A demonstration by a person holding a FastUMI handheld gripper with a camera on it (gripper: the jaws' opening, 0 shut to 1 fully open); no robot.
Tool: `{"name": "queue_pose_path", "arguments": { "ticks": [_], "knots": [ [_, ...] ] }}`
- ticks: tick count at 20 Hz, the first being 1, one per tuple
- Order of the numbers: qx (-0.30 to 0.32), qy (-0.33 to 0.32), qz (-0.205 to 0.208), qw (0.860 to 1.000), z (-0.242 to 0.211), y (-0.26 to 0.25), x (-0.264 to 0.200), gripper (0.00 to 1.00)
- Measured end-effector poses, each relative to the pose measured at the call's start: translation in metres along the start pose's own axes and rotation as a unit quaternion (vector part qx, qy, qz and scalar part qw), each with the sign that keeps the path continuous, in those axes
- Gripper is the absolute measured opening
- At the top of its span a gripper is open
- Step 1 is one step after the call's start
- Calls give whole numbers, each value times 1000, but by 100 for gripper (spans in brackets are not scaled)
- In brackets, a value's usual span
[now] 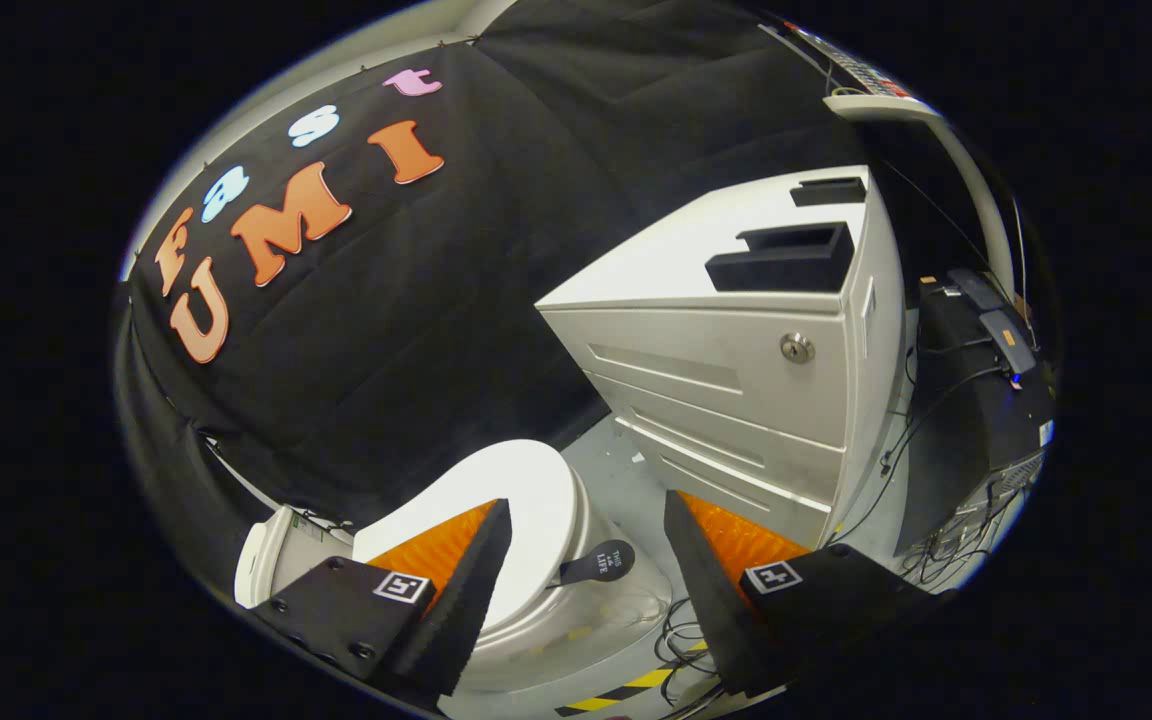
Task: Open the toilet lid.
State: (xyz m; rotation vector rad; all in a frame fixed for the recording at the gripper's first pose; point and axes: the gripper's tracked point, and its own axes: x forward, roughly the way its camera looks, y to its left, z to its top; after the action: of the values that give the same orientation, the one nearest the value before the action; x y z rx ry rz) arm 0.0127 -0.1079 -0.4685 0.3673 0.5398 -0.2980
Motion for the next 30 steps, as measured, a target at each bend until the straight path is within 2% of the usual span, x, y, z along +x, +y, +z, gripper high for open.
{"name": "queue_pose_path", "arguments": {
  "ticks": [2, 5, 9, 12, 16, 19, 20, 21, 23, 25, 26, 30],
  "knots": [
    [15, 27, -6, 1000, -17, -12, 12, 99],
    [71, 84, 2, 994, -50, -19, 19, 99],
    [130, 107, -13, 986, -71, -37, 36, 99],
    [179, 138, -18, 974, -89, -43, 39, 98],
    [243, 161, 2, 956, -96, -39, 44, 97],
    [269, 165, 11, 949, -97, -34, 51, 83],
    [274, 170, 16, 946, -98, -32, 52, 83],
    [279, 173, 21, 944, -99, -30, 54, 73],
    [290, 177, 35, 940, -98, -24, 56, 72],
    [297, 180, 43, 937, -97, -20, 60, 52],
    [300, 184, 51, 935, -96, -16, 60, 53],
    [309, 200, 39, 929, -97, -21, 55, 28]
  ]
}}
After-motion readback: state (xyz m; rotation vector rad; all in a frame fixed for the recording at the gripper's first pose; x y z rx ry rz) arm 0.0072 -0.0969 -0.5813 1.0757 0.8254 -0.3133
